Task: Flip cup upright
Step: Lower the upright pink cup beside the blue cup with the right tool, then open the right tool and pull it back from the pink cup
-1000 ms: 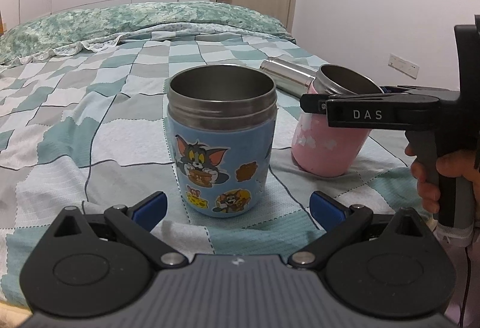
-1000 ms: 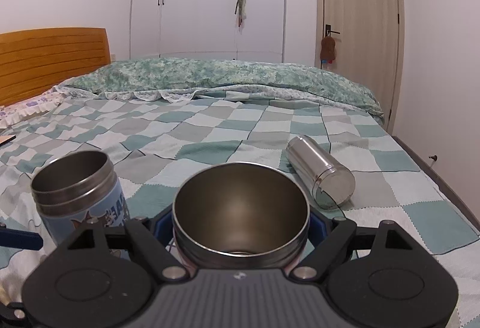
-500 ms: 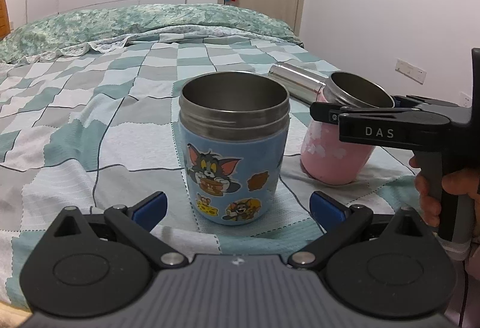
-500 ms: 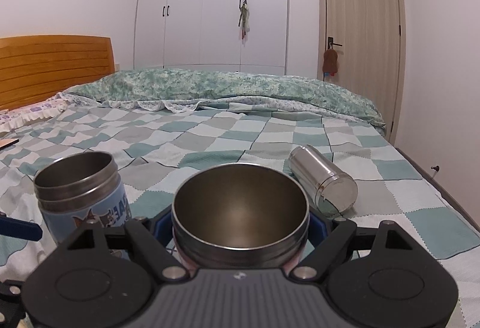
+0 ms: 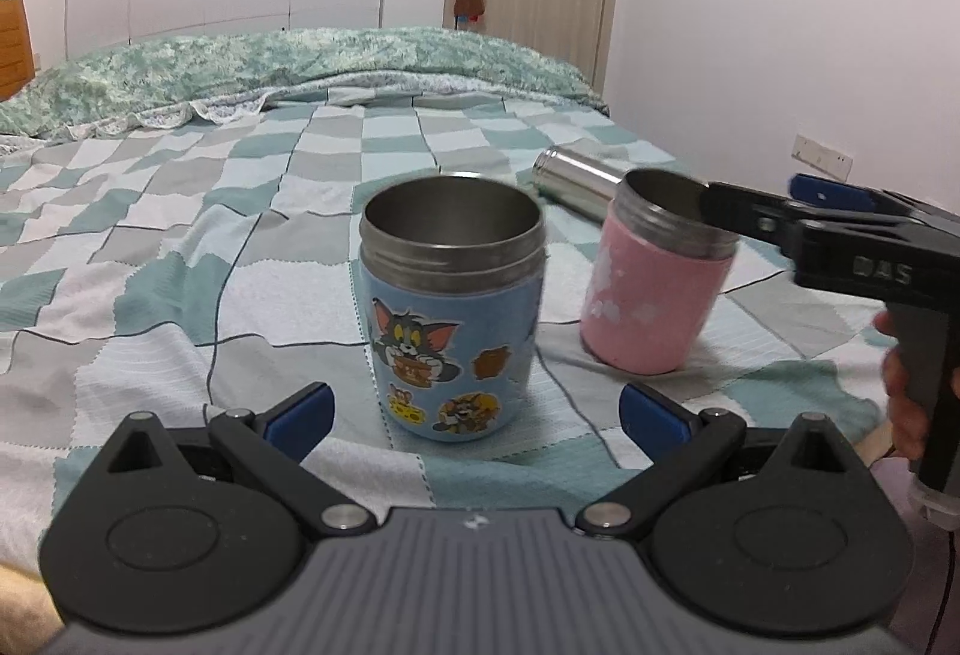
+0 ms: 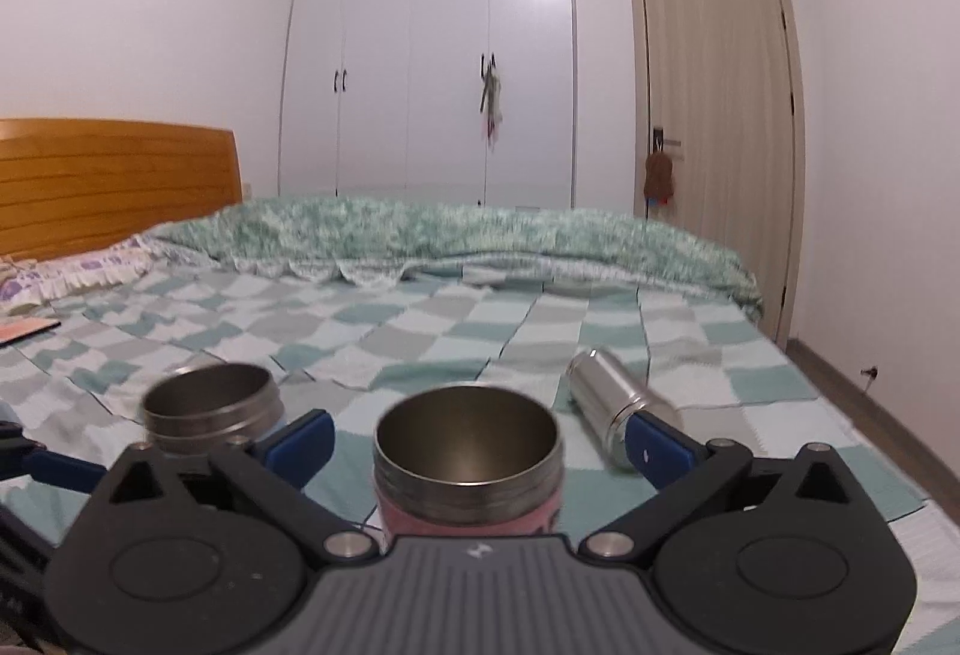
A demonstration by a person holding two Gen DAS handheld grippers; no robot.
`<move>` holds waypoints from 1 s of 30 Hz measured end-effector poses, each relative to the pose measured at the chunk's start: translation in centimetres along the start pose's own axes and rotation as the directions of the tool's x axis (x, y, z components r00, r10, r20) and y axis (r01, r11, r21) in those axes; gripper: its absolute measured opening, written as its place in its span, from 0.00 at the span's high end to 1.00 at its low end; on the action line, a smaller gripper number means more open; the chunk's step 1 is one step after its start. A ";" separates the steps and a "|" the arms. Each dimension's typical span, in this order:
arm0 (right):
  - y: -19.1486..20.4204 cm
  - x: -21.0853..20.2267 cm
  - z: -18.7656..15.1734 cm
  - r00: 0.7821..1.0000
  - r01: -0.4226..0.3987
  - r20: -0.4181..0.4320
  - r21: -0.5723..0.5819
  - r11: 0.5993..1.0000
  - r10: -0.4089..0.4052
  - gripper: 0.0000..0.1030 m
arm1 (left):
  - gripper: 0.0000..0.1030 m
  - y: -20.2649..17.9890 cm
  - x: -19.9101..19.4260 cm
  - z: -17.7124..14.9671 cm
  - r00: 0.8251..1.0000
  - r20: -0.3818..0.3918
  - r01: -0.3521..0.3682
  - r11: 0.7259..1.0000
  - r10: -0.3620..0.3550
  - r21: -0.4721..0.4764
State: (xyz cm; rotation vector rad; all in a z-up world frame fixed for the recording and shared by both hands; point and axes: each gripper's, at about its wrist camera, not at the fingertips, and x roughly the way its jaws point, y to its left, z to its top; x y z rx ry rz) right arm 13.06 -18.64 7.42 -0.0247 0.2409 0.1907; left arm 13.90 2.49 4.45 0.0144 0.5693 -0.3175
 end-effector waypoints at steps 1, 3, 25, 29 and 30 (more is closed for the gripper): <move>-0.2 -1.0 0.0 1.000 0.001 0.011 -0.001 1.000 -0.001 0.00 | 0.00 -0.3 -0.5 -0.1 1.000 0.009 -0.001 1.000 0.001 -0.002; -0.6 -3.3 -0.2 0.999 0.001 0.035 -0.003 1.000 -0.001 0.00 | 0.00 -0.8 -1.7 -0.6 0.999 0.034 -0.002 1.000 0.002 -0.008; -1.2 -13.0 -8.9 0.983 0.124 0.143 -0.073 0.990 -0.113 0.00 | 0.00 -5.0 -5.5 -8.0 0.924 0.326 -0.190 0.980 0.200 -0.061; -1.1 -12.9 -9.2 0.980 0.140 0.156 -0.088 0.986 -0.125 0.00 | 0.00 -5.1 -5.7 -8.5 0.914 0.350 -0.196 0.978 0.207 -0.067; -1.1 -13.0 -9.3 0.979 0.144 0.160 -0.092 0.985 -0.128 0.00 | 0.00 -5.1 -5.7 -8.5 0.912 0.351 -0.199 0.977 0.211 -0.070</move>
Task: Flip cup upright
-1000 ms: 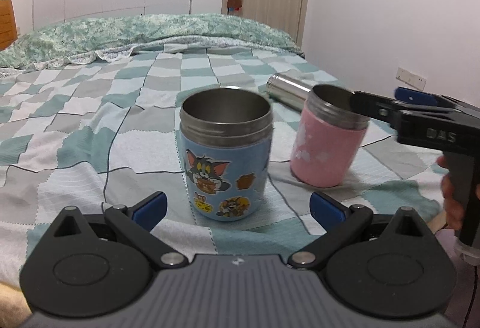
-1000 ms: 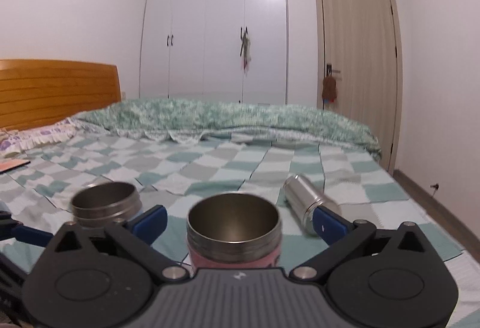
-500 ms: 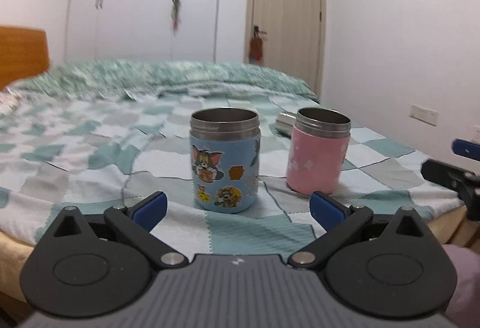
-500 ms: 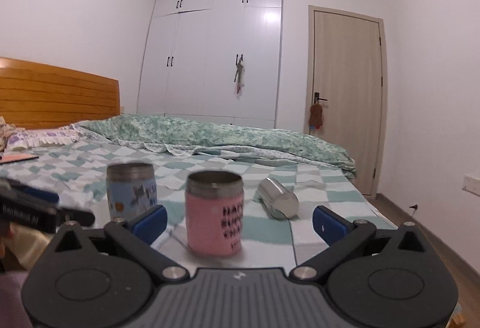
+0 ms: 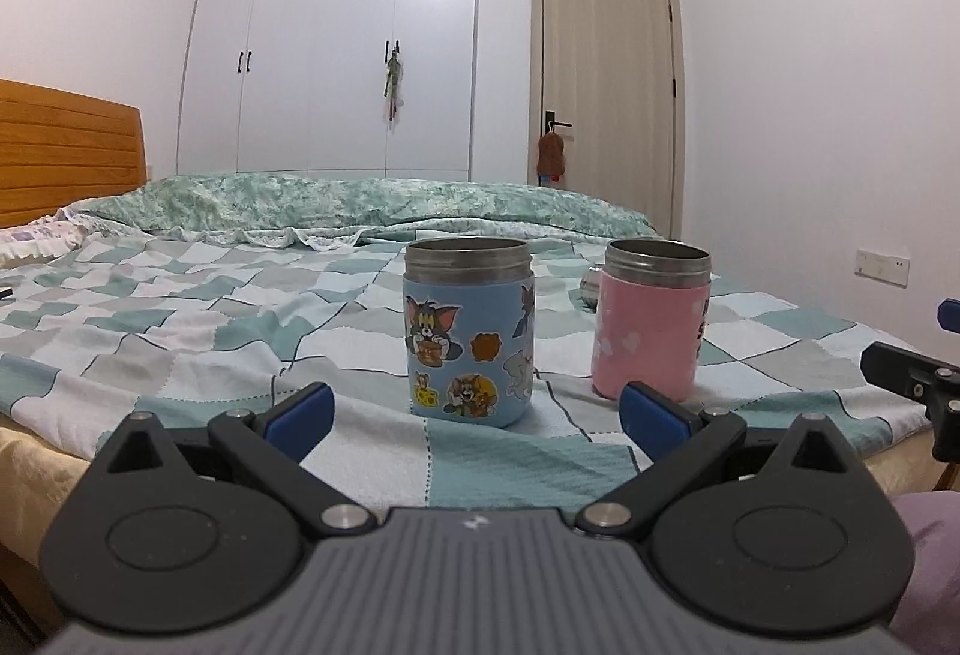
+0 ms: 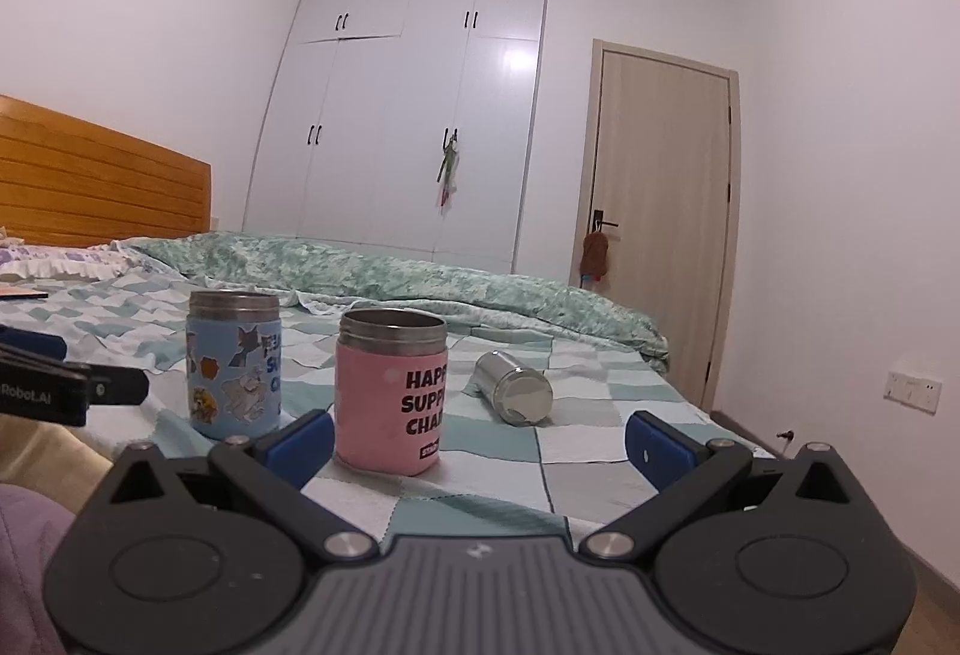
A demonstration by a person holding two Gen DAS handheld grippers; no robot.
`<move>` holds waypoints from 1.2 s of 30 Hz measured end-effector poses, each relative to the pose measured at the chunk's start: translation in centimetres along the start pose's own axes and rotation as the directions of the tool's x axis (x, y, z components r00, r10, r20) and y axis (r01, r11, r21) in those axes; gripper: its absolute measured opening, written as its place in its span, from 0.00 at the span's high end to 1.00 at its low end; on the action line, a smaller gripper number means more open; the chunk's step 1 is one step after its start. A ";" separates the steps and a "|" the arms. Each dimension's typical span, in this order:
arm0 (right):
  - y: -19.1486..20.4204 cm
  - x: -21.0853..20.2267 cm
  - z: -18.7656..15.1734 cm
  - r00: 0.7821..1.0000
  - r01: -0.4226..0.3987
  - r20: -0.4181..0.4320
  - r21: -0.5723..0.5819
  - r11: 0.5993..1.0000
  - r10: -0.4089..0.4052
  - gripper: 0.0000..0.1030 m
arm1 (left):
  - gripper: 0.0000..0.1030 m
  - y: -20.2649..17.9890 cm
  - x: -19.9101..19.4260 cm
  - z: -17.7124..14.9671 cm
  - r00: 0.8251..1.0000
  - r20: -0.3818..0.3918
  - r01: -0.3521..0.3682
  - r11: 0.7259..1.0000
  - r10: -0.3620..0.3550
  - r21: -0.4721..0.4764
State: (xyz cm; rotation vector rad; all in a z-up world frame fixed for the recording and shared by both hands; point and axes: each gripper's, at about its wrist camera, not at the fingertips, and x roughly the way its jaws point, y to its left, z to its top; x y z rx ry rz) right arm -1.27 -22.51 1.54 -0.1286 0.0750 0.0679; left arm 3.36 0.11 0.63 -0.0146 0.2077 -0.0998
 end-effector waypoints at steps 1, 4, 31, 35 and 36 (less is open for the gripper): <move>0.0 -0.1 0.0 1.000 0.003 0.005 -0.004 1.000 -0.003 0.00 | 0.00 0.0 0.0 0.0 1.000 0.001 -0.003 1.000 0.003 -0.001; 0.4 -0.4 -0.1 1.000 0.011 0.021 -0.025 1.000 -0.011 0.00 | 0.00 -0.1 -0.2 -0.1 1.000 0.011 -0.005 1.000 0.005 -0.001; 0.1 -0.6 -0.4 1.000 0.012 0.027 -0.024 1.000 -0.012 0.00 | 0.00 -0.7 -1.1 -0.4 0.998 0.057 -0.003 0.999 0.001 0.033; 0.0 -0.6 -0.4 1.000 0.012 0.026 -0.023 1.000 -0.012 0.00 | 0.00 -0.7 -1.1 -0.3 0.998 0.058 -0.003 0.999 0.001 0.032; 0.0 -0.6 -0.4 1.000 0.012 0.027 -0.023 1.000 -0.012 0.00 | 0.00 -0.7 -1.1 -0.3 0.998 0.059 -0.002 0.999 0.000 0.033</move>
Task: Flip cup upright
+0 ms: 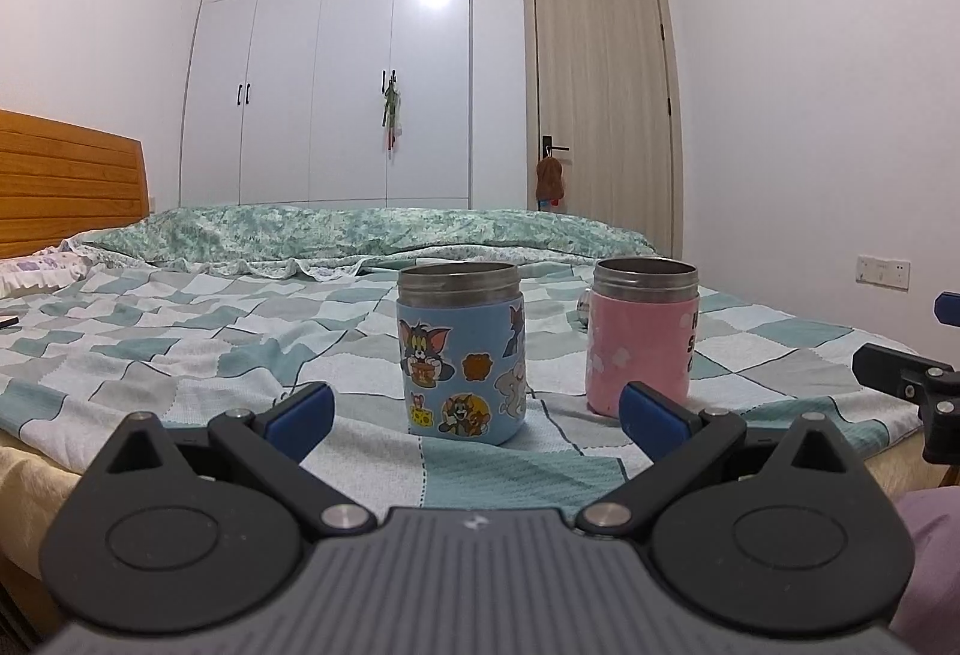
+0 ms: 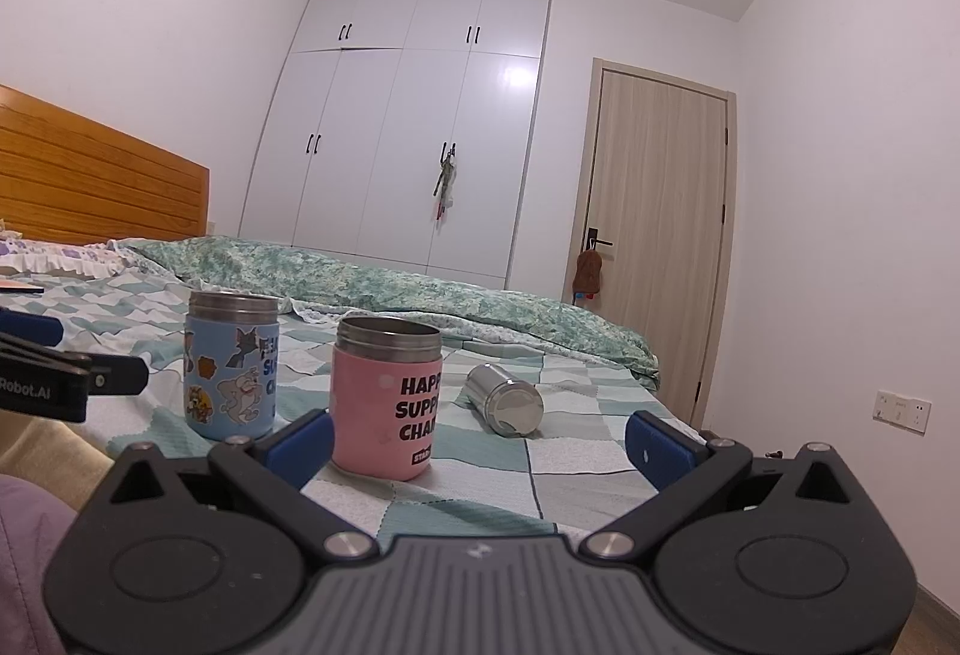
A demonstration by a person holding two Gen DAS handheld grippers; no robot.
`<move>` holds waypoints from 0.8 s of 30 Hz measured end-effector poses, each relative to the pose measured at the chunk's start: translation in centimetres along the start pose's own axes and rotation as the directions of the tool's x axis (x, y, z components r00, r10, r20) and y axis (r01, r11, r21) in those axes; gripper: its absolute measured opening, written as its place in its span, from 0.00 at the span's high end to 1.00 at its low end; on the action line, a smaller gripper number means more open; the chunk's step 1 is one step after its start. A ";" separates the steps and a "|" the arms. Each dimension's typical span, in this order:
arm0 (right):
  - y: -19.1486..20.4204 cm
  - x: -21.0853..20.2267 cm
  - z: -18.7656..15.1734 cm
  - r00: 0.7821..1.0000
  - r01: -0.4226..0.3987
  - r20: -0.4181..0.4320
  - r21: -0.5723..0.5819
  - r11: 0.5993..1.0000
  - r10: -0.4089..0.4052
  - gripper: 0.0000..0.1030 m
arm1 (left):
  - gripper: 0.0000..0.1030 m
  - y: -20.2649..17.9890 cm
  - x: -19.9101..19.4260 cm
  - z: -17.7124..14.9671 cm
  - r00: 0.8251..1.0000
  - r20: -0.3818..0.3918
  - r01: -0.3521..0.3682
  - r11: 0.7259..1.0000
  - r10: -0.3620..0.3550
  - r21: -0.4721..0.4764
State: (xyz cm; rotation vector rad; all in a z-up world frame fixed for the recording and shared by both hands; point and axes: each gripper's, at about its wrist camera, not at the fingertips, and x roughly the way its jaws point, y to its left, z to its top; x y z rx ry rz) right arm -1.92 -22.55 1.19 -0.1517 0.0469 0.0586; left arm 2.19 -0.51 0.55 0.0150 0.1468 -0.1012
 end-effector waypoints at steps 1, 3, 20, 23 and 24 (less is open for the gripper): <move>0.0 0.0 0.0 1.000 0.000 0.000 0.000 1.000 0.000 0.00 | 0.00 0.0 0.0 0.0 1.000 0.001 0.000 1.000 0.000 0.000; 0.0 0.0 0.0 1.000 0.000 0.000 -0.001 1.000 0.000 0.00 | 0.00 0.0 0.0 0.0 1.000 0.002 0.000 1.000 0.000 0.001; 0.1 0.0 0.0 1.000 -0.002 0.002 0.000 1.000 0.002 0.00 | 0.00 -0.1 -0.2 0.0 1.000 0.013 -0.004 1.000 0.004 0.005; 0.2 0.0 0.0 1.000 -0.004 0.000 -0.001 1.000 0.004 0.00 | 0.00 0.0 -0.1 0.1 1.000 0.007 -0.005 1.000 0.005 -0.002; 0.2 0.0 0.0 1.000 -0.003 0.001 -0.001 1.000 0.003 0.00 | 0.00 0.1 0.0 0.1 1.000 0.004 -0.001 1.000 0.001 -0.005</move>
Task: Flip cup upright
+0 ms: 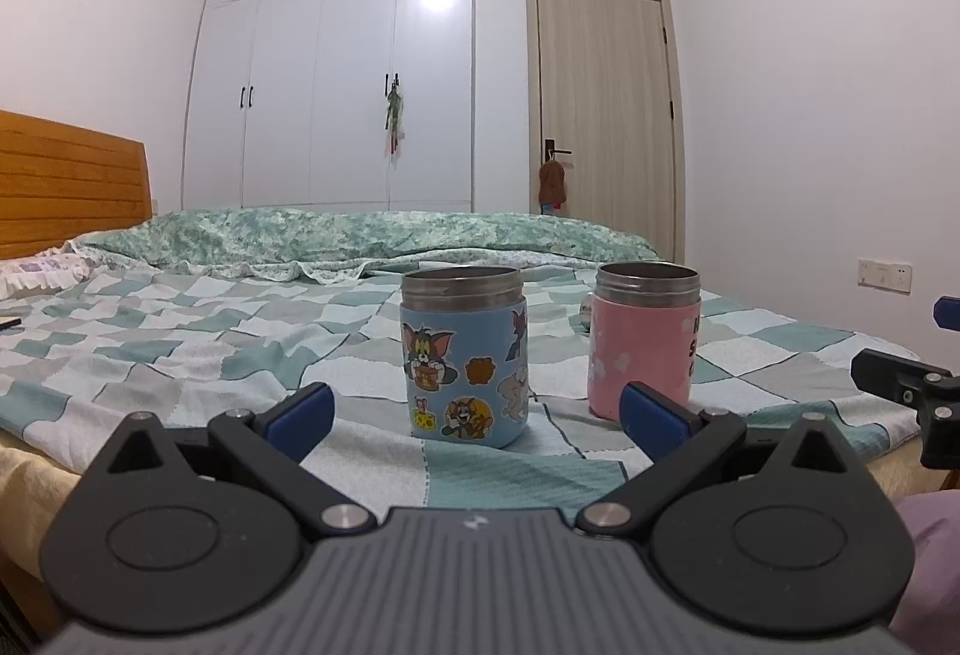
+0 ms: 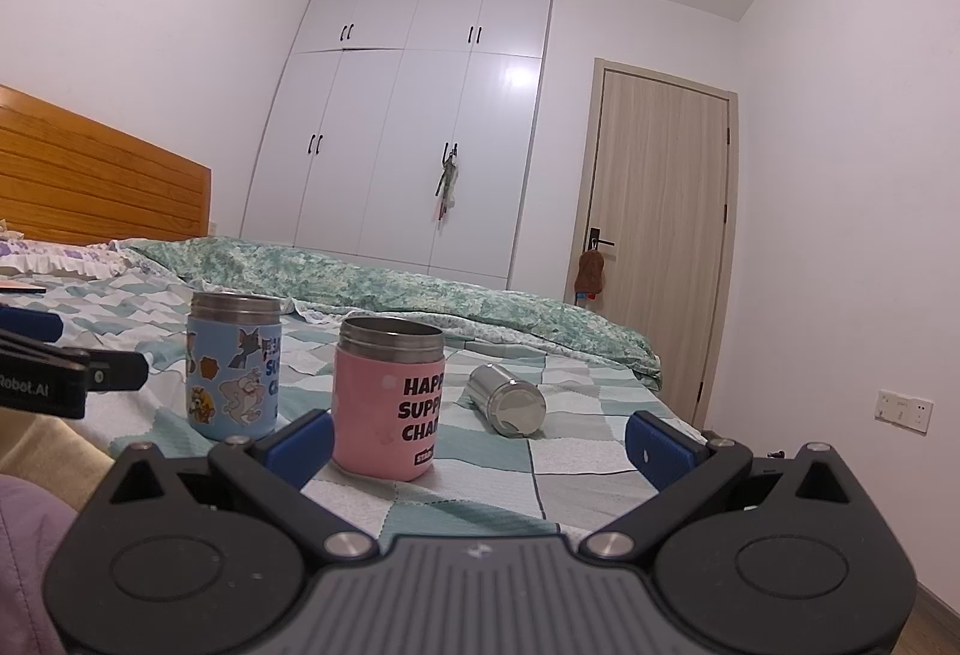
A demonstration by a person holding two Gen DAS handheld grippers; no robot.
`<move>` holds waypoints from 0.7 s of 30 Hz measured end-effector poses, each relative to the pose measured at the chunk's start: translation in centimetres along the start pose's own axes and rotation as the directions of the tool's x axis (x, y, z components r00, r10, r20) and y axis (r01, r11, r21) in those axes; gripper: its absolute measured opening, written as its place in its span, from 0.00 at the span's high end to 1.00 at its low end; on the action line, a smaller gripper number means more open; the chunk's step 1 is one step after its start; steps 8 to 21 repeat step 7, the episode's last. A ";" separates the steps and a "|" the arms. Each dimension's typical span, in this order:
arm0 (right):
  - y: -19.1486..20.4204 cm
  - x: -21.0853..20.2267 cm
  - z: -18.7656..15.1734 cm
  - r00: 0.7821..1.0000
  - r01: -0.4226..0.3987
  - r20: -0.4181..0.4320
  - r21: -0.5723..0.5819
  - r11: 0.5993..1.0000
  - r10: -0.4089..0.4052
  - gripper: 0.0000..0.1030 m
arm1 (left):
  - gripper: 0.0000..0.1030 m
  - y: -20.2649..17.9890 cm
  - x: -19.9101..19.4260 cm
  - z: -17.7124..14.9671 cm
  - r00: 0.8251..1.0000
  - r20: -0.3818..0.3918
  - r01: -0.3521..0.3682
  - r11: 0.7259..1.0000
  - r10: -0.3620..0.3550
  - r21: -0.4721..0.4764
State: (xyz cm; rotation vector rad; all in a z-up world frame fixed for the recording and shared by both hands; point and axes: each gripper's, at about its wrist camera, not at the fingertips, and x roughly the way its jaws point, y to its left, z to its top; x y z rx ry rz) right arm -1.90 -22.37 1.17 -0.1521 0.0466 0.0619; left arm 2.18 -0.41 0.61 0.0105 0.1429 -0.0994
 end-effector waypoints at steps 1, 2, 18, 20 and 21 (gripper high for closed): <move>0.0 0.0 0.0 1.000 0.000 0.000 0.000 1.000 0.000 0.00 | 0.00 0.0 0.0 0.0 1.000 -0.001 0.003 1.000 -0.003 -0.001; 0.0 0.0 0.0 1.000 0.000 0.001 0.000 1.000 0.000 0.00 | 0.00 0.0 0.0 0.0 1.000 0.001 0.004 1.000 -0.004 -0.002; 0.1 -0.1 0.0 1.000 -0.001 0.000 -0.001 1.000 0.001 0.00 | 0.00 0.0 -0.1 0.0 1.000 0.004 0.002 1.000 -0.002 -0.001; 0.1 -0.1 0.0 1.000 -0.001 0.000 -0.001 1.000 0.001 0.00 | 0.00 0.0 -0.1 0.0 1.000 0.004 0.002 1.000 -0.002 -0.001; 0.1 -0.1 0.0 1.000 -0.001 0.000 -0.001 1.000 0.001 0.00 | 0.00 0.0 -0.1 0.0 1.000 0.004 0.002 1.000 -0.002 -0.001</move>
